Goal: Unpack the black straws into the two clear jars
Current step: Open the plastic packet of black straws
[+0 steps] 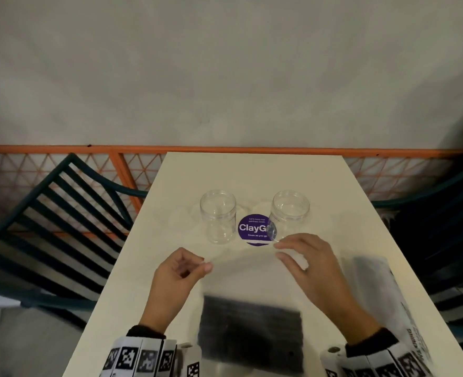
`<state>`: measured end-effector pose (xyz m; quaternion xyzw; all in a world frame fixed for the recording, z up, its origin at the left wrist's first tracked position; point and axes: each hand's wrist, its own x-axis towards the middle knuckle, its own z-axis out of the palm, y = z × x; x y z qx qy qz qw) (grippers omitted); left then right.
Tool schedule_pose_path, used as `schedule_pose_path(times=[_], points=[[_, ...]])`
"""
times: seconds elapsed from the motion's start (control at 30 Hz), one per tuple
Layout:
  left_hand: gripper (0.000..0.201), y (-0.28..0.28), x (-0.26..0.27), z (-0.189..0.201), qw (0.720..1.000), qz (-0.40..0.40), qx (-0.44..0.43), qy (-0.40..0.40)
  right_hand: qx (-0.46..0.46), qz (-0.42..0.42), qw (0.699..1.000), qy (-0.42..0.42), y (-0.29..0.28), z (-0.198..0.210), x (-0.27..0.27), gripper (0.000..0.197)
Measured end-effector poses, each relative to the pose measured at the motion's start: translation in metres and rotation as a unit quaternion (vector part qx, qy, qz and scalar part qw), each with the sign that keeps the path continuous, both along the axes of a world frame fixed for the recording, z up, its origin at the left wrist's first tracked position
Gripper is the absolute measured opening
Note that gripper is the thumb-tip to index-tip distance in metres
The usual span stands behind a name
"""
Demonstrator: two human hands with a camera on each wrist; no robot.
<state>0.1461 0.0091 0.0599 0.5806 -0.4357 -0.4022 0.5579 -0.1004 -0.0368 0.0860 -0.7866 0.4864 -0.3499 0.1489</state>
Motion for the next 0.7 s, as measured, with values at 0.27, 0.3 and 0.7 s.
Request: schedule_pose_path(times=[0.27,0.3,0.7], points=[[0.011,0.007,-0.002,0.004,0.997,-0.042,-0.047,-0.045,0.071,0.176,0.982,0.007,0.006,0.004,0.087,0.058],[0.005,0.009,-0.001,0.004,0.996,-0.037,-0.053,-0.054,0.071,0.175,0.982,0.0,0.006,0.001,0.089,0.06],[0.012,0.008,0.011,0.01,0.981,0.015,-0.128,-0.147,-0.037,0.134,0.988,0.063,-0.007,-0.01,0.072,0.017]])
